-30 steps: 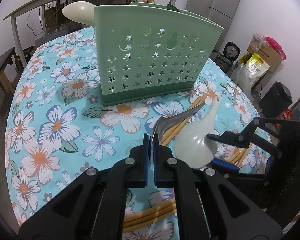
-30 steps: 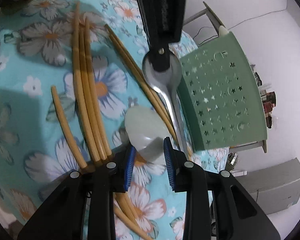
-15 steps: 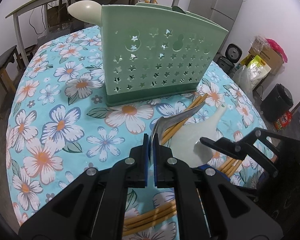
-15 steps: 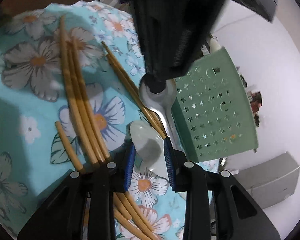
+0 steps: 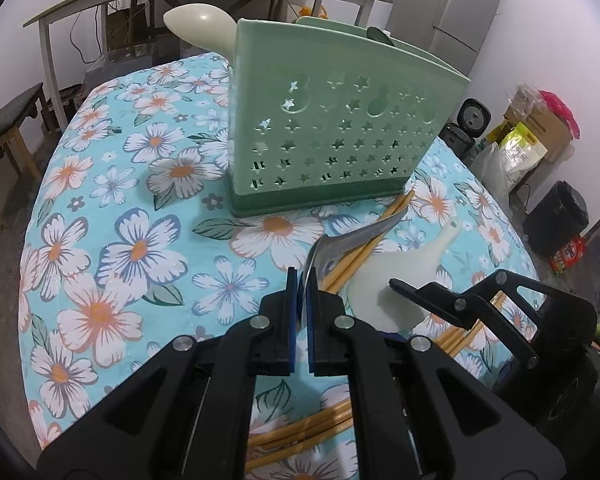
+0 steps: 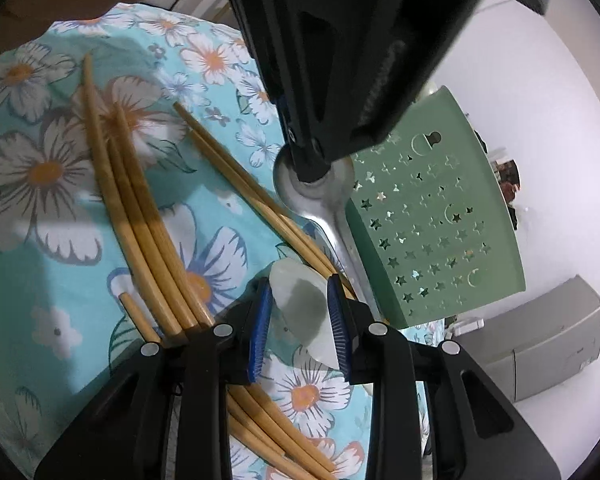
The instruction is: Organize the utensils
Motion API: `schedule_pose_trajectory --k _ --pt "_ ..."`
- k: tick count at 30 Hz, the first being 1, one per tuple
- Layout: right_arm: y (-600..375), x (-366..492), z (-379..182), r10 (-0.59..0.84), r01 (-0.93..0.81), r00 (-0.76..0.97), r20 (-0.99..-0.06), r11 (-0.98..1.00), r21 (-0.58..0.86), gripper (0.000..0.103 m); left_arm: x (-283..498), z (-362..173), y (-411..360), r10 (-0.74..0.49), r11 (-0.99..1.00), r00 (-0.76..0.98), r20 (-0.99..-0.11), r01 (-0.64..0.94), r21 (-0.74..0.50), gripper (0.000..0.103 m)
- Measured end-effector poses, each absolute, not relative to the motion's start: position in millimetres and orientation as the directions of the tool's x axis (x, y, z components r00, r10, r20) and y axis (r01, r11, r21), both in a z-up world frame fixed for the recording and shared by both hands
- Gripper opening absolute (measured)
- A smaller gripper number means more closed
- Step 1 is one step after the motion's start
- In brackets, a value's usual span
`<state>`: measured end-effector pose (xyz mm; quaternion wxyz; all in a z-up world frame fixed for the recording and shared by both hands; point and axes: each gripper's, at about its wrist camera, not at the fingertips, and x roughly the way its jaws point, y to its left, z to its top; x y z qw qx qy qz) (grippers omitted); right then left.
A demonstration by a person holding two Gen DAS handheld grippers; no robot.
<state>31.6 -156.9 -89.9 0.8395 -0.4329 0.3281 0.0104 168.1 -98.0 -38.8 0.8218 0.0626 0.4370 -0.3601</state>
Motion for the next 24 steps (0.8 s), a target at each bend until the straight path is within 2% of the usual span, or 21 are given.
schedule_pose_trajectory --k 7,12,18,24 --pt "-166 22 -80 -0.314 -0.212 0.806 -0.502 0.638 -0.740 0.019 169 -40 -97 -0.536 0.734 0.357 -0.765 0.645 -0.213 0.003" --pt "-183 18 -44 -0.331 -0.095 0.828 -0.453 0.713 -0.695 0.014 168 -38 -97 -0.533 0.735 0.371 -0.760 0.648 -0.199 0.003" --pt "-230 15 10 -0.368 0.092 0.827 -0.425 0.835 -0.543 0.009 162 -23 -94 -0.532 0.738 0.429 -0.730 0.658 -0.151 0.002" --pt "-272 16 31 -0.389 0.212 0.816 -0.429 0.890 -0.403 0.007 157 -4 -88 -0.537 0.731 0.466 -0.703 0.673 -0.113 0.002"
